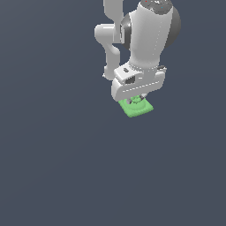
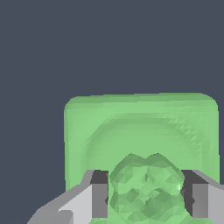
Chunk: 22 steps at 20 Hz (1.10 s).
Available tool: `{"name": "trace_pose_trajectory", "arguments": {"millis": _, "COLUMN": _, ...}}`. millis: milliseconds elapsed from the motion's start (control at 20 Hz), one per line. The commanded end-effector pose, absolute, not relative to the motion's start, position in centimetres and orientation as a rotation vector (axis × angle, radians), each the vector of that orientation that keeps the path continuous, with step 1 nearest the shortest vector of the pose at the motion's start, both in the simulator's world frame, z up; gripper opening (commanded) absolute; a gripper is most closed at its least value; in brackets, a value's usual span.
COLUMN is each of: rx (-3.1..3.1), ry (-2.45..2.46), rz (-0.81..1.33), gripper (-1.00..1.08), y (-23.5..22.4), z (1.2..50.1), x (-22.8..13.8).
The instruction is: Pick up the object and move it to a goal position.
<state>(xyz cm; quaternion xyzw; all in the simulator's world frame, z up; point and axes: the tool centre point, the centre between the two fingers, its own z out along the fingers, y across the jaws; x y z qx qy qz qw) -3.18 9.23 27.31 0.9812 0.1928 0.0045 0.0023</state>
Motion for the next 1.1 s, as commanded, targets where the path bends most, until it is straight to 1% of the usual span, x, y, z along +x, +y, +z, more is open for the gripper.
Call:
{"name": "trace_pose_trajectory", "arguments": {"millis": 0, "rx": 3.08, "ry": 0.603, "rz": 0.01, "gripper": -1.0, "y": 10.6, "z": 29.0, "x": -2.3}}
{"name": "trace_pose_trajectory", "arguments": {"millis": 450, "rx": 3.082, "ry": 0.603, "rz": 0.003, "gripper": -1.0, "y": 14.0, "z": 33.2, "x": 0.1}}
{"name": "trace_pose_trajectory", "arguments": {"millis": 1050, "rx": 3.083, "ry": 0.603, "rz": 0.0, "gripper": -1.0, "y": 15.4, "z": 34.8, "x": 1.1}}
